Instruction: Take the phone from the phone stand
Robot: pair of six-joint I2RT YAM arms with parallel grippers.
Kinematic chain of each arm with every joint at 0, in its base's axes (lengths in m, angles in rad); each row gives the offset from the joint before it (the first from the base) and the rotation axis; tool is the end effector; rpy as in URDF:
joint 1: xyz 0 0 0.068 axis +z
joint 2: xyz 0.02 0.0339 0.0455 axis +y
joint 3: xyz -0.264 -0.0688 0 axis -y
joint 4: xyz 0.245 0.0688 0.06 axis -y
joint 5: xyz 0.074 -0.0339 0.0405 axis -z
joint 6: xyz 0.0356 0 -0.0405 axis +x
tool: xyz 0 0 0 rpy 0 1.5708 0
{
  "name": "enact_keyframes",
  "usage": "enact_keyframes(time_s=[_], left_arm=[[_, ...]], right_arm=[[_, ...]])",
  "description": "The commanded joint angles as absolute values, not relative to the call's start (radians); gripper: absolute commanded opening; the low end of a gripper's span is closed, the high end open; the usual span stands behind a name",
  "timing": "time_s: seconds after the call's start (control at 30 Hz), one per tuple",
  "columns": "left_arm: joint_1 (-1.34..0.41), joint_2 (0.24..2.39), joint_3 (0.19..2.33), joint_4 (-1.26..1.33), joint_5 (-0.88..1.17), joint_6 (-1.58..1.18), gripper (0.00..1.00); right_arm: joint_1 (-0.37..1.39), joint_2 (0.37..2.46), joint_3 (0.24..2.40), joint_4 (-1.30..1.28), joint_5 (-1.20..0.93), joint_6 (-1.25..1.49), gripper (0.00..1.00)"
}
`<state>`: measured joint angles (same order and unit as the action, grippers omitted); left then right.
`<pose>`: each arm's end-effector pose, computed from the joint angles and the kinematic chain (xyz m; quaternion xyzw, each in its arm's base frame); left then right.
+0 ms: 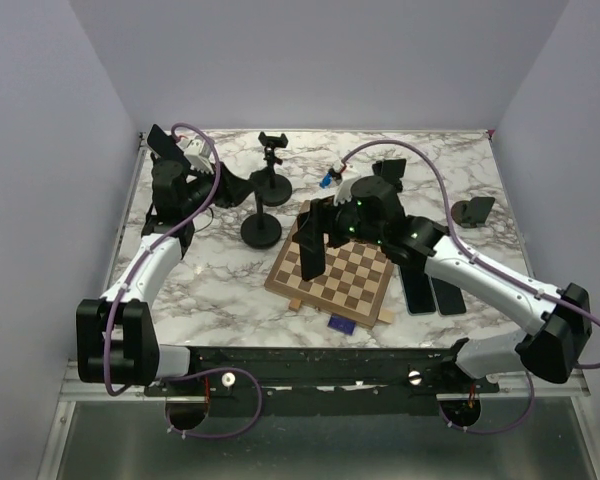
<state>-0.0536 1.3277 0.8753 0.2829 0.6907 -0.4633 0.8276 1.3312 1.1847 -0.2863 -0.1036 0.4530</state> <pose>0.3014 -0.0389 0.2995 0.0674 0.7486 -0.4052 0.5204 0.2056 0.2291 0.3477 -0.1841 0.8214 0.3564 0.4054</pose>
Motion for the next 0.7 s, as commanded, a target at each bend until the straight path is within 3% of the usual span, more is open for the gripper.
enact_keyframes(time_s=[0.0, 0.07, 0.1, 0.13, 0.23, 0.33, 0.53, 0.67], left_arm=[[-0.052, 1.285, 0.898, 0.305, 0.689, -0.483, 0.55], [-0.053, 1.269, 0.911, 0.246, 0.665, -0.476, 0.63], [-0.052, 1.259, 0.919, 0.200, 0.640, -0.471, 0.78], [-0.052, 1.243, 0.923, 0.163, 0.608, -0.466, 0.87], [-0.053, 1.179, 0.931, 0.085, 0.543, -0.439, 0.98], [-0.053, 1.079, 0.933, 0.003, 0.424, -0.401, 0.99], [-0.054, 0.896, 0.950, -0.184, -0.039, -0.361, 0.99], [-0.054, 0.811, 0.928, -0.194, -0.199, -0.379, 0.99]], right_arm=[[0.893, 1.388, 1.229, -0.261, -0.147, 0.500, 0.01], [0.927, 1.413, 1.244, -0.257, -0.136, 0.512, 0.01], [0.945, 1.428, 1.251, -0.254, -0.133, 0.522, 0.01], [0.956, 1.441, 1.257, -0.250, -0.130, 0.532, 0.01], [0.996, 1.479, 1.276, -0.244, -0.106, 0.560, 0.01], [1.030, 1.530, 1.296, -0.242, -0.075, 0.605, 0.01], [1.089, 1.716, 1.403, -0.292, -0.009, 0.736, 0.01], [1.115, 1.873, 1.530, -0.386, 0.047, 0.819, 0.01]])
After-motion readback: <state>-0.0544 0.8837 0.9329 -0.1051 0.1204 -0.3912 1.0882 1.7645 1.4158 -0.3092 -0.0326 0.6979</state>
